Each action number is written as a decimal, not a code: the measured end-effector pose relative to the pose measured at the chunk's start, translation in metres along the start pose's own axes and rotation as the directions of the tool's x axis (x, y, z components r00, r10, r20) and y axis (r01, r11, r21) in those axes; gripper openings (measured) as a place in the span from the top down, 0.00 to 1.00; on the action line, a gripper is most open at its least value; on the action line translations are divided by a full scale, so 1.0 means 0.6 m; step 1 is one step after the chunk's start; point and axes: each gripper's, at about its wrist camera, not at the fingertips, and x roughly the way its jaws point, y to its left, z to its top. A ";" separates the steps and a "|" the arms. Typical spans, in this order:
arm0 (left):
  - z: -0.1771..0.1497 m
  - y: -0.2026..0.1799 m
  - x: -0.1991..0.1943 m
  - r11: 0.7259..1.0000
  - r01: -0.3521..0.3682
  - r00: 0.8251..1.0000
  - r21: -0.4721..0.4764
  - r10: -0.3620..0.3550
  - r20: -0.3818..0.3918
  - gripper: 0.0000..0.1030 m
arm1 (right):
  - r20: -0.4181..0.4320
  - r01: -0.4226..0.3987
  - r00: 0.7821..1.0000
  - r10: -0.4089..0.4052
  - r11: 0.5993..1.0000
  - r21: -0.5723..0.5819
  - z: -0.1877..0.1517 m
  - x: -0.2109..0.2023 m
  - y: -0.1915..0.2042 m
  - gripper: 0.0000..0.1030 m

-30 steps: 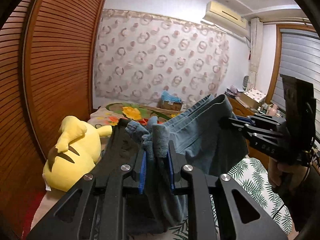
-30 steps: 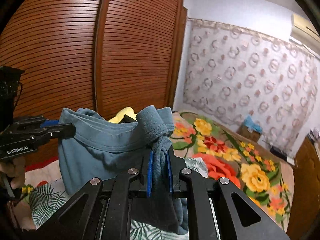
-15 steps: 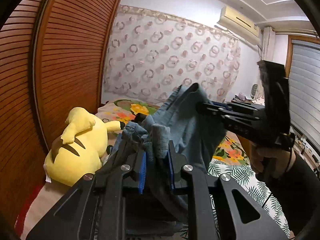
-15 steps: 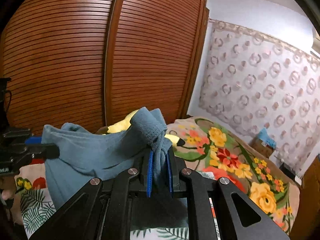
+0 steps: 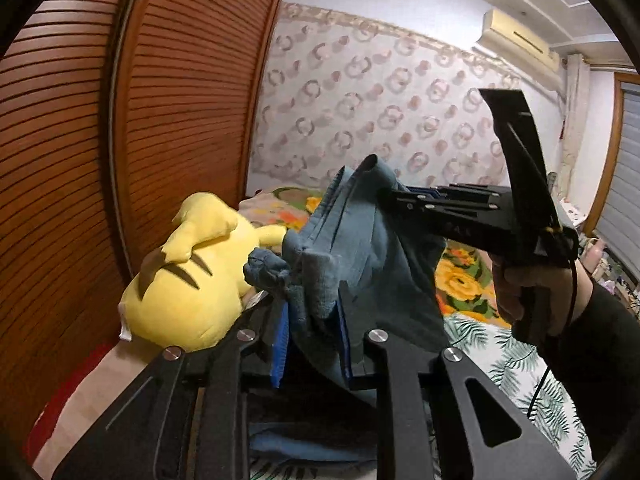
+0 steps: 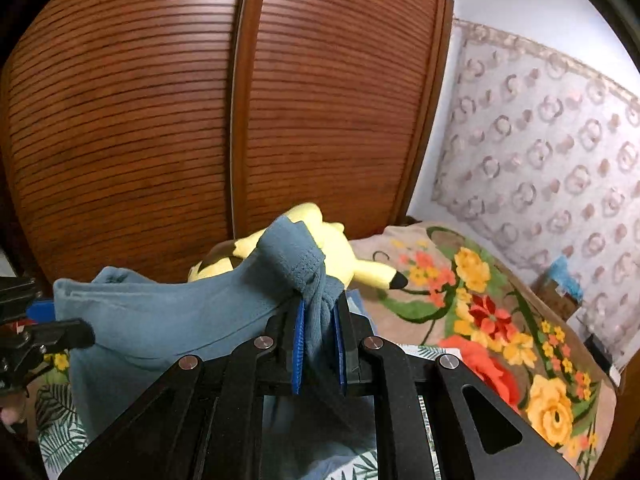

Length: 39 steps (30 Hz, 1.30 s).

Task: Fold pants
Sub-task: 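Lift the folded shorts with the right tool and carry them to the clothes stack, then lower the shorts onto the clothes stack and open the right tool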

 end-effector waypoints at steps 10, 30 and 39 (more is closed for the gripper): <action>-0.001 0.012 0.000 1.000 -0.016 1.000 -0.009 0.016 -0.016 0.44 | -0.018 0.035 0.999 -0.035 0.999 0.018 0.019 -0.002 -0.016 0.57; -0.002 -0.020 0.025 0.990 -0.030 0.991 0.137 0.047 -0.122 0.40 | -0.087 -0.004 0.996 0.021 0.983 0.183 -0.040 -0.011 -0.100 0.72; -0.017 -0.009 0.024 0.989 -0.049 0.987 0.139 0.070 -0.147 0.40 | -0.080 0.018 0.997 0.003 0.967 0.256 -0.030 0.021 -0.103 0.72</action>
